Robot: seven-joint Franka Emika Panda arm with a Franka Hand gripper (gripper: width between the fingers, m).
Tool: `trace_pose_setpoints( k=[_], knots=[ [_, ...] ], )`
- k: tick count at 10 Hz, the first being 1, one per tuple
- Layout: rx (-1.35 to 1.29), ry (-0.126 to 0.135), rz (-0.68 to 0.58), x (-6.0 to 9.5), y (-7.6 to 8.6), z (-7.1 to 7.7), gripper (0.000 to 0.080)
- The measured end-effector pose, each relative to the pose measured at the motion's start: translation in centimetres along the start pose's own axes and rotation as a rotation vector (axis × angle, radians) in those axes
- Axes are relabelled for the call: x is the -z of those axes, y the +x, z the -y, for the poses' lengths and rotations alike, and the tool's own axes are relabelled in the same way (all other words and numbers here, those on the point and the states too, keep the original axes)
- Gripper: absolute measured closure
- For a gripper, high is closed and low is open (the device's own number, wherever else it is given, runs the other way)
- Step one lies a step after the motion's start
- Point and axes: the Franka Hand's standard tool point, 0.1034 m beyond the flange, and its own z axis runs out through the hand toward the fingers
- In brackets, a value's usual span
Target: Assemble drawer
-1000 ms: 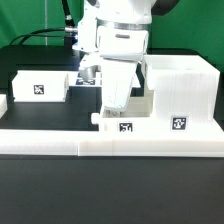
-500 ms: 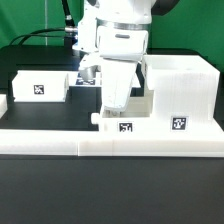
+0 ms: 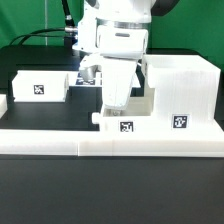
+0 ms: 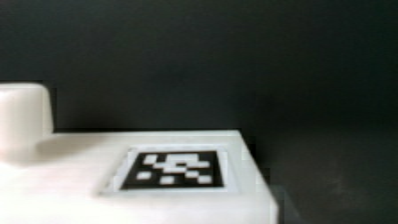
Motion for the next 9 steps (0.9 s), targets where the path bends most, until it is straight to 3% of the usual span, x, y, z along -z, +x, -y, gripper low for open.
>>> trace_pose_setpoints(
  k=[9],
  knots=[
    [0.017,0.006,0.043,0.04,0.03,-0.06,0.0755]
  ],
)
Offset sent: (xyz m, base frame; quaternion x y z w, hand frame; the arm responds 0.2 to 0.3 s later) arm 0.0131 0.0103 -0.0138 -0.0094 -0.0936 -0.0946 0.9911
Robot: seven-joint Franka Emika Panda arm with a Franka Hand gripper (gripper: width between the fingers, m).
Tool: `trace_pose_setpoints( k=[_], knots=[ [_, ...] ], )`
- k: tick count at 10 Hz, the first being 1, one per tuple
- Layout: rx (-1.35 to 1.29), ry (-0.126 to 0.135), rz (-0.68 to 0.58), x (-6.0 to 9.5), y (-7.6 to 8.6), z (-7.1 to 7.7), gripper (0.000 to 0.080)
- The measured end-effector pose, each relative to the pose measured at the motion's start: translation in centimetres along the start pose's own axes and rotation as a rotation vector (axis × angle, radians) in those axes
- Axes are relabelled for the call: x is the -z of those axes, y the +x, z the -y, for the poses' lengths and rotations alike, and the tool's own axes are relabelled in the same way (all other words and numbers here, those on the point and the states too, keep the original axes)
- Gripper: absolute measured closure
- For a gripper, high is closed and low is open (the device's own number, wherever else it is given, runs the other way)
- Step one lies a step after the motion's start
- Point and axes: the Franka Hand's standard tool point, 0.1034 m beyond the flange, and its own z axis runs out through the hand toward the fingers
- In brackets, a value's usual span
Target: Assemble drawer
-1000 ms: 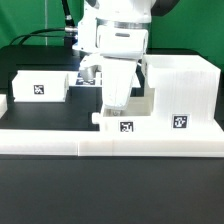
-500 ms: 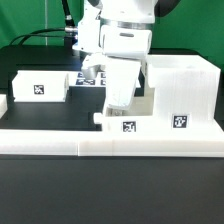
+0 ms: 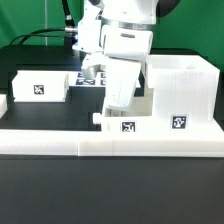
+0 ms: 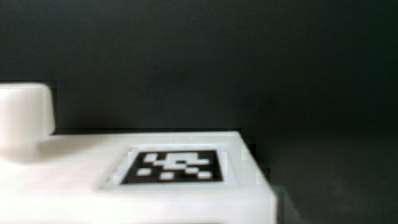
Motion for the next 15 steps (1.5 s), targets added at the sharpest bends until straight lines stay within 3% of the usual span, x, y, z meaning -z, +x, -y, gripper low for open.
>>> trace_pose_setpoints(
  k=[4,5,6,8,9,10,12,15],
  knots=[
    [0.001,-0.003,0.005,0.0,0.0,0.0,0.0755],
    [0.0,-0.003,0.005,0.0,0.0,-0.1,0.0641],
    [-0.007,-0.002,0.007,0.3,0.0,-0.2,0.0641],
    [-0.023,-0.003,0.011,1.7,0.1,-0.5,0.0317],
    [-0.027,-0.001,0.013,2.1,0.2,-0.6,0.0317],
    [-0.03,0.002,0.018,2.9,0.2,-0.7,0.0182],
    [-0.034,-0.005,0.028,4.9,-0.7,-1.2,0.016],
    [0.06,0.004,0.043,5.1,-4.6,-2.0,0.0151]
  ],
)
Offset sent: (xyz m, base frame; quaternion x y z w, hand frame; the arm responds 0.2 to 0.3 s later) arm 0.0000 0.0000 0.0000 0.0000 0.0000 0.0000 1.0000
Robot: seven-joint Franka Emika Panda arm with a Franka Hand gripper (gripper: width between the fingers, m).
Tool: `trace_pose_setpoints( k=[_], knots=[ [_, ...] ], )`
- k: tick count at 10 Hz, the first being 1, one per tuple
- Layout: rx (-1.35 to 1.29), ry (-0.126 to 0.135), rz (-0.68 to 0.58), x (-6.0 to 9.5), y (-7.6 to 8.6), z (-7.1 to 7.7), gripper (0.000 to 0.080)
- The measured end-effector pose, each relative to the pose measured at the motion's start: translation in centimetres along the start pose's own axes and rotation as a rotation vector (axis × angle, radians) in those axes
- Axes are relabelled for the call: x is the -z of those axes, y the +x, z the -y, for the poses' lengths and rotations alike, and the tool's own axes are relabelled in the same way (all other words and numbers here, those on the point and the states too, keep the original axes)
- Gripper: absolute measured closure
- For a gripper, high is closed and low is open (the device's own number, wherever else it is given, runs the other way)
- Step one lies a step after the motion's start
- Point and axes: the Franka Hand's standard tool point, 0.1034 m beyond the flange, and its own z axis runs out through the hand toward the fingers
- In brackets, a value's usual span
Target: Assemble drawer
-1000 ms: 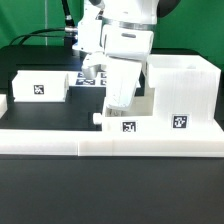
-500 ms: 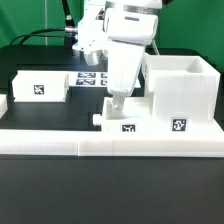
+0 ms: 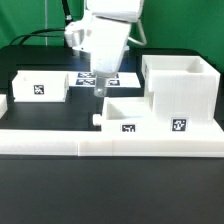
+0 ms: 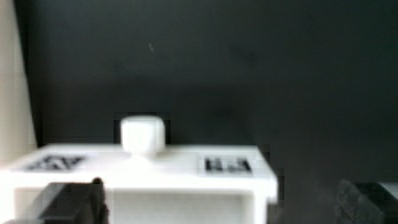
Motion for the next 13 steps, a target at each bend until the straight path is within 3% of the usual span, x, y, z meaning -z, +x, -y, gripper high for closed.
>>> trace_pose_setpoints(
  k=[3,4,5,7,9,11,12,13],
  knots=[
    [-0.006,0.0,-0.002,0.0,-0.2,0.0,0.0151],
    [0.02,0.003,-0.026,-0.2,-1.3,0.0,0.0151],
    [0.097,0.01,-0.048,-1.1,-2.3,-0.2,0.0151],
    [0.182,-0.002,-0.107,-1.8,-2.7,-1.4,0.0151],
    [0.217,0.009,-0.152,-2.5,-2.9,-1.7,0.0151],
    [0.233,0.048,-0.219,-3.3,-3.1,-1.7,0.0151],
    [0.199,0.093,-0.264,-3.7,-3.6,-1.2,0.0151],
    [0.205,0.098,-0.275,-3.8,-4.3,-1.2,0.0151]
  ],
)
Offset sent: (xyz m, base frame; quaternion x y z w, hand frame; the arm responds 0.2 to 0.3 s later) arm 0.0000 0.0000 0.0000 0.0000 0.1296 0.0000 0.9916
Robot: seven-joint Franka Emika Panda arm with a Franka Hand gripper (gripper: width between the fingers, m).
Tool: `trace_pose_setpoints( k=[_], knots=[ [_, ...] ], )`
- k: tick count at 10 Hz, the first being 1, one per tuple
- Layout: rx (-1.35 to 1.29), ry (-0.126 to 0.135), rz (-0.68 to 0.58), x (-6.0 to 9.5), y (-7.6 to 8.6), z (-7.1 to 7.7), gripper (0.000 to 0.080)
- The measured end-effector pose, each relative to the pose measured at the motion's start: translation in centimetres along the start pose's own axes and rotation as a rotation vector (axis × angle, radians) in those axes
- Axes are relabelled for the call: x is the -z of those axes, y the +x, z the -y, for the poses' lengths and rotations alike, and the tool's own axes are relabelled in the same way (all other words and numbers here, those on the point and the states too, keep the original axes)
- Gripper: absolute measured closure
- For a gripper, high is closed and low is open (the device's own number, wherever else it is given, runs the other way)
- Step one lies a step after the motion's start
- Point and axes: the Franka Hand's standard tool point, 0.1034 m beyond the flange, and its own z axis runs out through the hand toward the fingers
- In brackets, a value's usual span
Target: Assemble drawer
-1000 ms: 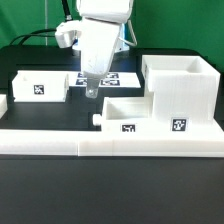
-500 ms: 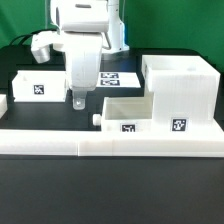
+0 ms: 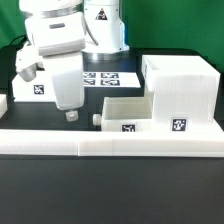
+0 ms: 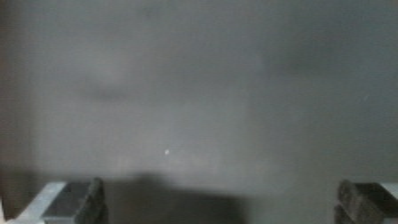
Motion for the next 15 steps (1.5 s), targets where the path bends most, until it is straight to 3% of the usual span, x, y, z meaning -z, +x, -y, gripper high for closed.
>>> trace_pose_setpoints(
  k=[3,5,8,9,12,15],
  knots=[
    [-0.005,0.002,0.004,-0.1,0.1,0.0,0.0151],
    [0.049,-0.003,0.004,-0.1,2.5,-1.4,0.0151],
    [0.043,0.0,-0.011,-0.7,5.1,-2.0,0.0151],
    [0.037,0.0,-0.013,-0.7,5.7,-2.2,0.0151],
    [0.035,0.001,-0.013,-0.8,5.6,-2.1,0.0151],
    [0.052,0.003,-0.013,-1.2,8.5,-2.7,0.0151]
  ],
)
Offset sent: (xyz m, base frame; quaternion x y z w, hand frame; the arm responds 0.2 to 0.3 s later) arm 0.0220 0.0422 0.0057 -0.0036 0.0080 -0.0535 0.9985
